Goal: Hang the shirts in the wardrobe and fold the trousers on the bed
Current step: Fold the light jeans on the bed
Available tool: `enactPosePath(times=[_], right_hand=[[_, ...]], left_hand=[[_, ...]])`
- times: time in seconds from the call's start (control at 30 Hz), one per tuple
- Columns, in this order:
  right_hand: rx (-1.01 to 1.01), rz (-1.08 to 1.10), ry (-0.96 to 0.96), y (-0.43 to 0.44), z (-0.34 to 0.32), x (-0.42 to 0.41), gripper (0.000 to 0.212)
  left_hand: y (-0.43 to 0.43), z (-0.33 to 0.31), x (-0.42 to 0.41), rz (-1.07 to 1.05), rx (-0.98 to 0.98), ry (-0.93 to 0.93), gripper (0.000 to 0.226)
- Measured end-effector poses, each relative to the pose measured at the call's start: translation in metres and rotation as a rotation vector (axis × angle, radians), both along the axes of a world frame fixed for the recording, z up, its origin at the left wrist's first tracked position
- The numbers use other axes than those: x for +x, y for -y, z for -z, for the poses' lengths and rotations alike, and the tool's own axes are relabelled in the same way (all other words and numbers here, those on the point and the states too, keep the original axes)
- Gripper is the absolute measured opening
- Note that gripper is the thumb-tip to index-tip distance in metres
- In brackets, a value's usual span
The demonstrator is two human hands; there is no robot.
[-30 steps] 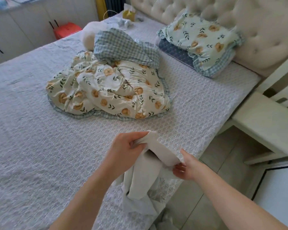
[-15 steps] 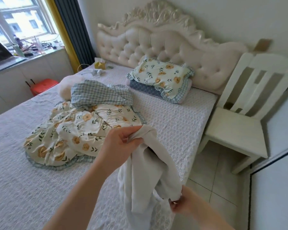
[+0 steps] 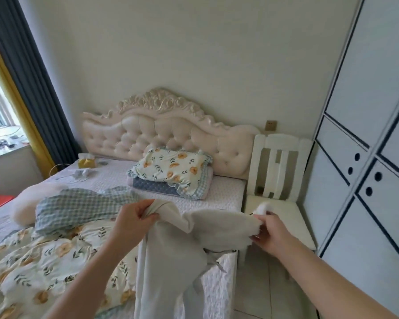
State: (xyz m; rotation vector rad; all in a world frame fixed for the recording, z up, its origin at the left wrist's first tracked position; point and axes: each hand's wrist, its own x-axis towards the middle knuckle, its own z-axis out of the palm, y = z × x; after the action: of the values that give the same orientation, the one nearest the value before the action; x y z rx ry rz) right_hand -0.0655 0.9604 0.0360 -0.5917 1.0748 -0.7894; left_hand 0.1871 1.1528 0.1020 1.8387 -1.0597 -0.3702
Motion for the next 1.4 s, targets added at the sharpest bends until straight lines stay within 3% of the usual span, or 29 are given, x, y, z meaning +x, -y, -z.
enactPosePath(times=[0.13, 0.27, 0.37, 0.43, 0.53, 0.63, 0.73, 0.8, 0.9, 1.0, 1.1, 1.27, 1.4], right_hand=[[-0.245, 0.014, 0.016, 0.005, -0.077, 0.003, 0.041], [-0.464, -0.037, -0.009, 0.006, -0.132, 0.001, 0.040], [-0.647, -0.053, -0.061, 0.005, -0.160, -0.006, 0.039], [-0.756, -0.073, -0.122, 0.003, -0.169, -0.010, 0.039], [-0.911, -0.102, -0.247, -0.004, -0.173, -0.014, 0.037], [-1.015, -0.159, -0.237, -0.016, -0.173, -0.019, 0.037], [-1.064, -0.214, -0.252, -0.023, -0.169, -0.021, 0.038], [-1.106, -0.267, -0.322, -0.024, -0.163, -0.022, 0.039], [-1.150, -0.329, -0.406, -0.023, -0.156, -0.031, 0.041], [-1.173, -0.394, -0.446, -0.019, -0.153, -0.046, 0.047], [-1.212, -0.491, -0.493, -0.015, -0.150, -0.065, 0.040], [-1.664, -0.586, -1.052, 0.032, -0.129, -0.111, 0.021], [-1.651, -0.963, -1.455, 0.074, -0.126, -0.142, 0.020]], left_hand=[[0.025, -0.004, 0.008, 0.028, 0.142, 0.144, 0.024], [0.047, -0.016, 0.005, 0.187, 0.397, 0.294, 0.006], [0.068, -0.039, -0.009, 0.341, 0.477, 0.284, 0.014], [0.084, -0.064, -0.028, 0.375, 0.331, 0.103, 0.015], [0.113, -0.102, -0.065, 0.376, 0.109, -0.344, 0.028], [0.141, -0.129, -0.100, 0.425, 0.115, -0.673, 0.050], [0.170, -0.142, -0.126, 0.504, 0.180, -0.791, 0.054], [0.188, -0.146, -0.141, 0.461, 0.196, -0.783, 0.041], [0.207, -0.147, -0.154, 0.308, 0.130, -0.591, 0.012], [0.214, -0.146, -0.154, 0.260, 0.054, -0.463, 0.009], [0.217, -0.151, -0.154, 0.286, -0.009, -0.415, 0.005], [0.226, -0.178, -0.150, 0.326, -0.101, -0.291, 0.016], [0.237, -0.211, -0.149, 0.361, -0.192, -0.268, 0.011]])
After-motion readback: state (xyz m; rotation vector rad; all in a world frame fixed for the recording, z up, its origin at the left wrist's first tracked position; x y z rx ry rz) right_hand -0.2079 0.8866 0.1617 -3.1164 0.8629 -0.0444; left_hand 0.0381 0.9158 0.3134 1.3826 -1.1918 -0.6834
